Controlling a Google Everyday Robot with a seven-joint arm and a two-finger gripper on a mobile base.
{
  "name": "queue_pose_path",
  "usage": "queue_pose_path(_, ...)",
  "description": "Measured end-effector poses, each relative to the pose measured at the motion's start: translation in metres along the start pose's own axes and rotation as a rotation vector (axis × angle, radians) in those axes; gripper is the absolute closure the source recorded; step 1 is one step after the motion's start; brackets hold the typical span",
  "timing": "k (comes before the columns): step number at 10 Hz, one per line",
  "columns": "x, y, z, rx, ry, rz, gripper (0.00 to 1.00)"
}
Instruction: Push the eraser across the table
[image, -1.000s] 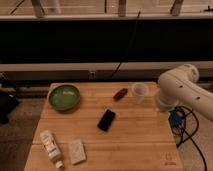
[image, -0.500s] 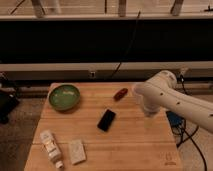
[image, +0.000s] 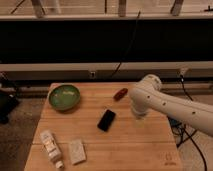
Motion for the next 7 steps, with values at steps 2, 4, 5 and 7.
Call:
queue_pose_path(2, -0.009, 0.0, 0.007, -0.016, -0.005, -0.013, 0.2)
queue_pose_path(4, -0.022, -0.005, 0.015, -0.028, -0.009, -0.031, 0.2)
queue_pose_path(5, -0.026, -0.006, 0.019, -0.032, -0.01, -0.038, 0.2)
queue_pose_path(7, -0.028, -0.007, 0.023, -0.039, -0.013, -0.043, 0.21)
